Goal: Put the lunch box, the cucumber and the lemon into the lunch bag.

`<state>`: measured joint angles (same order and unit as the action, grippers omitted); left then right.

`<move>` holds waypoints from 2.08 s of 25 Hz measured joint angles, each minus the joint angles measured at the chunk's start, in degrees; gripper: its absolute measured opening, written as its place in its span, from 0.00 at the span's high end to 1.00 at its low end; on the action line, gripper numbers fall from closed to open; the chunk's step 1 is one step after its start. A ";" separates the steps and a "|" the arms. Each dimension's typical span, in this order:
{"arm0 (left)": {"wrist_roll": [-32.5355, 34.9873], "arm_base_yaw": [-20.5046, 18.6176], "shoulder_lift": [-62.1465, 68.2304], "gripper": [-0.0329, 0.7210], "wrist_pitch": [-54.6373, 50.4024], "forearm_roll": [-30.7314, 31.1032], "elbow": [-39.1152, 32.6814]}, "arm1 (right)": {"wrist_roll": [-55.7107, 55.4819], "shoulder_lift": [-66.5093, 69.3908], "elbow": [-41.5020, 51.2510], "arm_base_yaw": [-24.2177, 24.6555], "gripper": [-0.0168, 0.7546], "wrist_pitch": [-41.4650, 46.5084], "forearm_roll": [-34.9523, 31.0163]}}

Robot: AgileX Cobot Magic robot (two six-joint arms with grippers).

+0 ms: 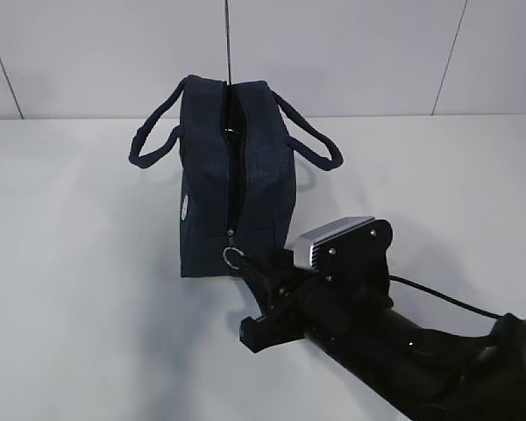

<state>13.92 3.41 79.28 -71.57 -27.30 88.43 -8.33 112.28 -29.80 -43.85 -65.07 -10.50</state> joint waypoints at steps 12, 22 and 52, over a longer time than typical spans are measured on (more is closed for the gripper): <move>0.00 0.00 0.00 0.64 0.00 0.00 0.00 | 0.00 2.58 -5.11 0.00 0.62 1.24 -0.19; 0.00 0.00 0.00 0.64 0.00 -0.21 0.00 | 0.09 3.83 -6.75 0.00 0.62 6.21 -2.59; 0.00 0.00 0.00 0.64 0.00 -2.23 0.00 | 1.10 3.83 -13.33 1.26 0.62 18.10 -4.71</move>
<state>13.92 3.41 79.28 -71.57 -29.52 88.43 -7.24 116.12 -43.13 -42.59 -46.97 -15.21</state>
